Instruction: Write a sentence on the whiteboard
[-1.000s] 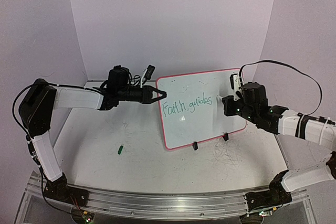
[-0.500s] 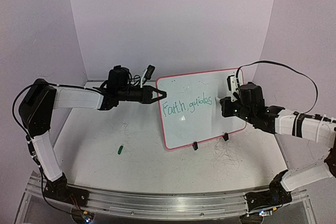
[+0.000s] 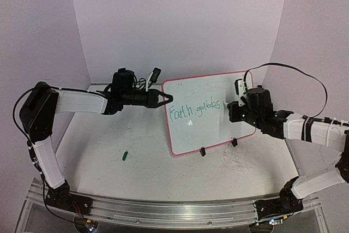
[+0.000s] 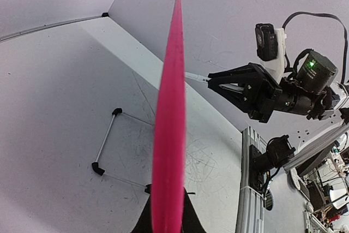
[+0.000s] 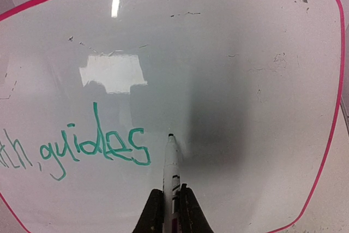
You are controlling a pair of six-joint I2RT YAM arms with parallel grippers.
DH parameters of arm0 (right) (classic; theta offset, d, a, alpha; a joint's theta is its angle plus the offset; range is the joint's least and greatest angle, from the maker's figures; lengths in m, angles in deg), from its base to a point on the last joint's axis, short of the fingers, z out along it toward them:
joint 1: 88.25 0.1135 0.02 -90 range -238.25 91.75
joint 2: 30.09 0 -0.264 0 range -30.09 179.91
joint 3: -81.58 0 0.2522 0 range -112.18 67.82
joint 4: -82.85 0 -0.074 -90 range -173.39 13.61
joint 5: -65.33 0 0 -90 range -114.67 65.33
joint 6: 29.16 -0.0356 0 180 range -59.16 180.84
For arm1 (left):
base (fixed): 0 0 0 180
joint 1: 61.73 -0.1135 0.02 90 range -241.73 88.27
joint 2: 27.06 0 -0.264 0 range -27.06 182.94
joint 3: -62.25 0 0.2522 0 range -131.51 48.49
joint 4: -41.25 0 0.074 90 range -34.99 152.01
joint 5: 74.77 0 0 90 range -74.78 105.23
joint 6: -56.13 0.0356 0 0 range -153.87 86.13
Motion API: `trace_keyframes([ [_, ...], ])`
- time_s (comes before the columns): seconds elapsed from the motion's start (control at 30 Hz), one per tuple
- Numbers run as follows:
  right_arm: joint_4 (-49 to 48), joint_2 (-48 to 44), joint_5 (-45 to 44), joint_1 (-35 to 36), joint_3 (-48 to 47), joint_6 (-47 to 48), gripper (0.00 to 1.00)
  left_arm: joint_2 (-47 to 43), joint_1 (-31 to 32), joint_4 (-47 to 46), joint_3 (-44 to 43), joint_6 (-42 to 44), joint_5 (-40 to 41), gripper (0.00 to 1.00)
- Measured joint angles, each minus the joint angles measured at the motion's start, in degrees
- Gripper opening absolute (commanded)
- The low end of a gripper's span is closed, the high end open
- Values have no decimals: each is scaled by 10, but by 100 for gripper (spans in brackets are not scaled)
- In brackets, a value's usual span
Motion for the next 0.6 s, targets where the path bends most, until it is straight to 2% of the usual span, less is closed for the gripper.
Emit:
trace_keyframes([
  [0.6,1,0,-15,-8,4,-15,0,0,0,0,1,0,0,0],
])
